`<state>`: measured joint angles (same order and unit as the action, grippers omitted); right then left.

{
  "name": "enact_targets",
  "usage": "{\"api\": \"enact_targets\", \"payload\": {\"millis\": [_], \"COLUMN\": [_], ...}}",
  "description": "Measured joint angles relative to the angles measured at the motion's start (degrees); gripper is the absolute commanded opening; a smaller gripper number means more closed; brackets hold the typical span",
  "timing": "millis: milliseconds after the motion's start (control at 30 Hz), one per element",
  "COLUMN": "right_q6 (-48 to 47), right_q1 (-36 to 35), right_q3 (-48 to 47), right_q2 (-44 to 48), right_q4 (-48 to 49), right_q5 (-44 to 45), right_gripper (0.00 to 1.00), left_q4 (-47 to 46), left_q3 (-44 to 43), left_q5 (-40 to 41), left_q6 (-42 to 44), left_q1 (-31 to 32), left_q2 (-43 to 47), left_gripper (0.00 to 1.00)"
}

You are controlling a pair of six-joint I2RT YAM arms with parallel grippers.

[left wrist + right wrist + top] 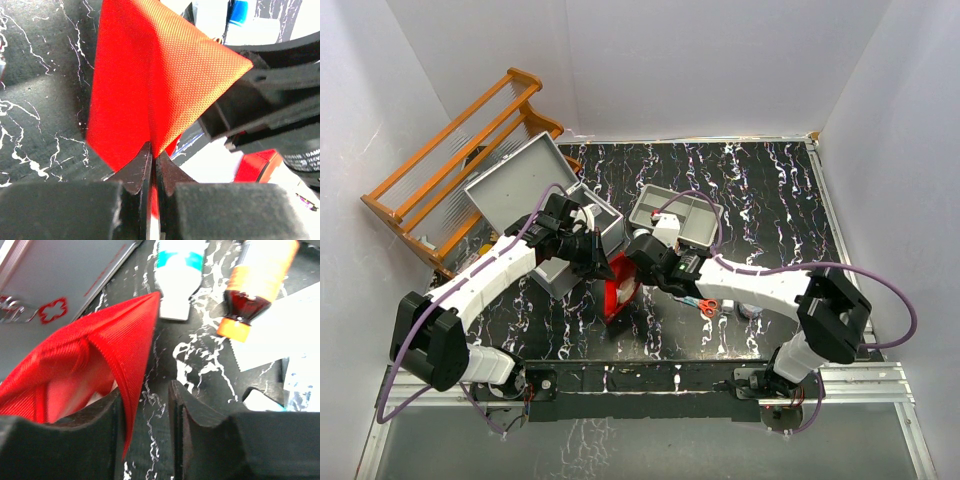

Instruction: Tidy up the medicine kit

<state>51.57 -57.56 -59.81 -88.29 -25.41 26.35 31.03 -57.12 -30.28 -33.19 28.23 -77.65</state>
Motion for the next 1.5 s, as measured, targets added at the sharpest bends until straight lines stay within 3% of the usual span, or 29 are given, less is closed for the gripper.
{"api": "enact_targets", "payload": {"millis": [100, 233, 367, 533, 667, 833, 1067, 1267, 1500], "right_q6": [0.57, 0.28, -1.77, -3.41, -3.56, -3.23, 1.77, -1.16, -9.44], "right_q1": [0.26, 0.17, 0.26, 0.31, 0.31, 0.28, 3.89, 16.39, 17.35], "right_q3": [0.00, 0.00, 0.00, -0.57, -0.61, -0.26, 4.37, 10.88, 11.69], "right_q2": [-0.98, -1.22, -1.25, -0.83, 3.04, 11.63, 22.71, 21.64, 14.05], "right_q4": [-0.26, 0.28, 3.10, 3.87, 2.12, 0.04, -7.56, -11.89, -11.15], "right_q5": [2.80, 5.49, 5.68, 1.79, -3.89, -7.69, -0.70, 0.07, -2.62], "right_gripper": [0.15, 0.16, 0.26, 0.49, 0.56, 0.57, 0.54, 0.51, 0.48], "left_q4": [0.70, 0.74, 0.74, 1.92, 4.68, 7.17, 8.50, 8.22, 6.34], "left_q3": [0.00, 0.00, 0.00, -0.20, -1.84, -3.37, -4.26, -4.26, -4.26], "left_q5": [0.33, 0.22, -0.24, 0.09, 2.80, 4.37, 4.37, 4.15, 3.85], "left_q6": [0.59, 0.87, 1.20, 1.97, 2.71, 3.69, 5.57, 6.14, 5.51], "left_q1": [0.00, 0.00, 0.00, 0.00, 0.00, 0.00, 0.00, 0.00, 0.00], "left_q2": [0.00, -0.02, -0.11, -1.14, -2.86, -3.67, -3.67, -3.50, -3.37], "left_gripper": [0.00, 0.00, 0.00, 0.00, 0.00, 0.00, 0.00, 0.00, 0.00]}}
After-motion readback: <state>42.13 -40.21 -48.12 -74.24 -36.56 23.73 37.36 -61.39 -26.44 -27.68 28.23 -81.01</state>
